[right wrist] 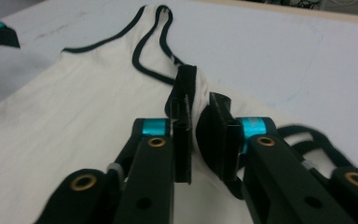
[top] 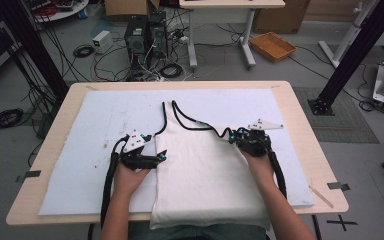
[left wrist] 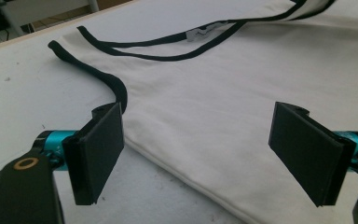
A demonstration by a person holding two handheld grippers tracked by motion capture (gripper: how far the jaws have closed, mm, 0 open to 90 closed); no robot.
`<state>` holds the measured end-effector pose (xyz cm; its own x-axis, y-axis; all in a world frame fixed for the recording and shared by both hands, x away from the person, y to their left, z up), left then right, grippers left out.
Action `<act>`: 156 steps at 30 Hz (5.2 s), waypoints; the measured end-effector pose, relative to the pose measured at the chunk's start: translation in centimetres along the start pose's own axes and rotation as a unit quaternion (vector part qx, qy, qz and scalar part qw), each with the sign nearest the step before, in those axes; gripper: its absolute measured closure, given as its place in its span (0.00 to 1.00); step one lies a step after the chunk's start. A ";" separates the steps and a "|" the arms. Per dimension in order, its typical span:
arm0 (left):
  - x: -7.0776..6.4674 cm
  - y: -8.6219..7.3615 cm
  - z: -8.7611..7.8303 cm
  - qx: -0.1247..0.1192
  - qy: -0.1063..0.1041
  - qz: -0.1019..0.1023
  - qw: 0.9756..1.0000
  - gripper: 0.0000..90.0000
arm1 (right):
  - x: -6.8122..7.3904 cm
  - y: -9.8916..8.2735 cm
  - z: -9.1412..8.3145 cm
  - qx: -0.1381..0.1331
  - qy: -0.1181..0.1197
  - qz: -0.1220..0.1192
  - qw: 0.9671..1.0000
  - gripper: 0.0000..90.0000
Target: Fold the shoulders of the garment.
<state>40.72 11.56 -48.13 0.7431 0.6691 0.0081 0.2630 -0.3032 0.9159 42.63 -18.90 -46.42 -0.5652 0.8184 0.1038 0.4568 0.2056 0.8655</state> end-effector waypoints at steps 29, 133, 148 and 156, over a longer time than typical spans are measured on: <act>0.0 0.0 0.0 -0.002 0.000 -0.004 1.000 0.20 | 2.5 -3.3 -0.5 0.075 0.069 -0.153 0.983 0.96; 10.8 4.6 11.5 0.148 0.066 -0.118 0.980 0.24 | -4.4 -4.7 -4.5 -0.007 -0.037 -0.029 0.999 0.22; 13.5 4.8 16.3 0.174 0.099 -0.128 0.971 0.27 | -4.5 -4.7 -4.5 -0.011 -0.031 -0.027 0.999 0.22; 12.4 5.3 16.5 0.171 0.083 -0.100 0.977 0.74 | -4.4 -4.7 -4.5 -0.009 -0.030 -0.030 0.999 0.22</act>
<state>61.49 7.10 -49.75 0.5530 0.8305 -0.0665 0.6047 -0.3452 0.7178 39.89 -25.88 -48.75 -0.5484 0.8359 0.0223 0.4105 0.2459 0.8781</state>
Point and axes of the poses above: each handheld gripper's, and its own axes: z roughly forward along the jaws, y roughly out of its top, x roughly to its left, the point moved 8 cm from there along z, roughly forward along the jaws, and after that the axes turned 4 degrees about -y, right-handed, at the moved point
